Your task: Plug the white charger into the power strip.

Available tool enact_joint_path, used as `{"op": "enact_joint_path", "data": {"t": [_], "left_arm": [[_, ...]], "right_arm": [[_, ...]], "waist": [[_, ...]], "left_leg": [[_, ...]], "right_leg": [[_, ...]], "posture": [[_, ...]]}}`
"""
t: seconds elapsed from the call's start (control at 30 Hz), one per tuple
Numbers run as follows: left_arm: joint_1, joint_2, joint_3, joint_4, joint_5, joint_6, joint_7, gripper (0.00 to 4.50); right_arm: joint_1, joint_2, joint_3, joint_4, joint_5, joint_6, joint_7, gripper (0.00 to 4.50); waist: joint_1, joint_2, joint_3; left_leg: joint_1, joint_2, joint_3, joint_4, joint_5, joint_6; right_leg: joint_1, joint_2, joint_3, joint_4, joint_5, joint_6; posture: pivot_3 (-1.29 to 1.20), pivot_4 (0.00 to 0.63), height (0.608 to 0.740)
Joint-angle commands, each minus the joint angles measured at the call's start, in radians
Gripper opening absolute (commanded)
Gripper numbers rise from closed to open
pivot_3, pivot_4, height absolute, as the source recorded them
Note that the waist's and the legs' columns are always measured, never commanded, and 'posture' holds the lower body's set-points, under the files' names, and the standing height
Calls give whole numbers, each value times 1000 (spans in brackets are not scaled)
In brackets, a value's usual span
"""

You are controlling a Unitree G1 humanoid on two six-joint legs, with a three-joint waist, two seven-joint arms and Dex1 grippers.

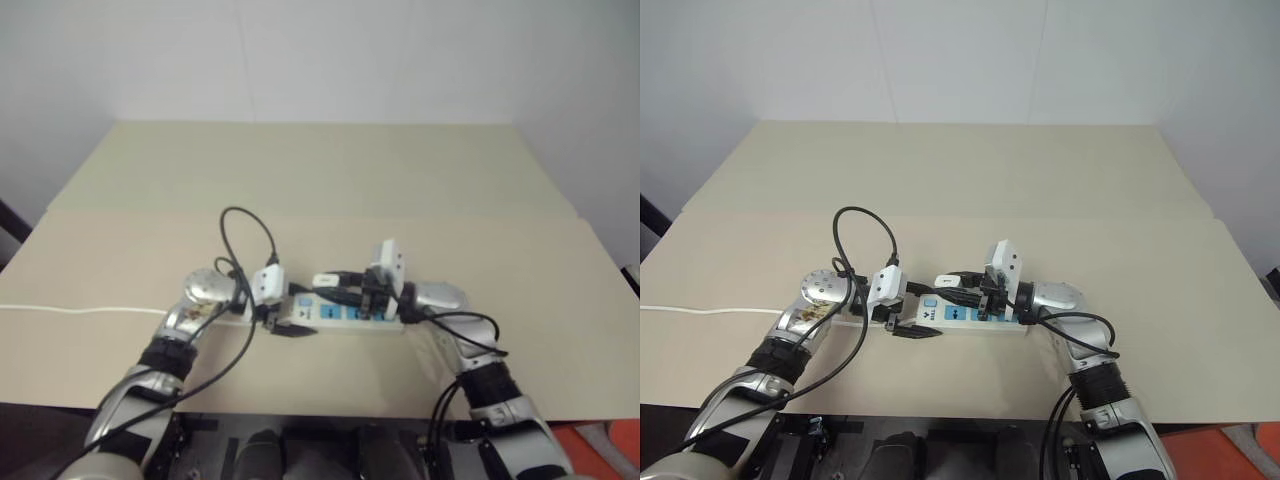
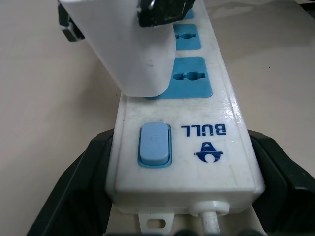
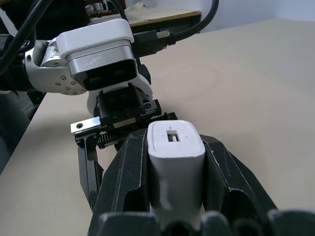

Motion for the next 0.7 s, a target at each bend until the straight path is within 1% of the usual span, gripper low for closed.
{"op": "enact_joint_path", "data": {"t": [0.03,0.3,0.5,0.7], "left_arm": [[-10,37,13,-5,15,-12,-9,3312],[-1,46,13,-15,10,-9,-6,3312],[5,44,12,-23,9,-6,-1,3312],[14,41,9,-38,7,-1,8,3312]], "right_arm": [[17,-87,-49,35,-20,-11,23,1152],[19,-128,-38,92,-43,-59,60,1152],[-9,-101,-4,108,-51,-75,66,1152],[-40,-59,60,120,-67,-102,85,1152]], "waist": [[3,0,0],[4,0,0],[2,0,0],[-3,0,0]], "left_leg": [[0,0,0,0,0,0],[-1,0,0,0,0,0],[0,0,0,0,0,0],[1,0,0,0,0,0]], "right_leg": [[0,0,0,0,0,0],[0,0,0,-1,0,0],[0,0,0,-1,0,0],[1,0,0,0,0,0]], "posture": [[0,150,740],[0,150,740],[0,150,740],[0,150,740]]}}
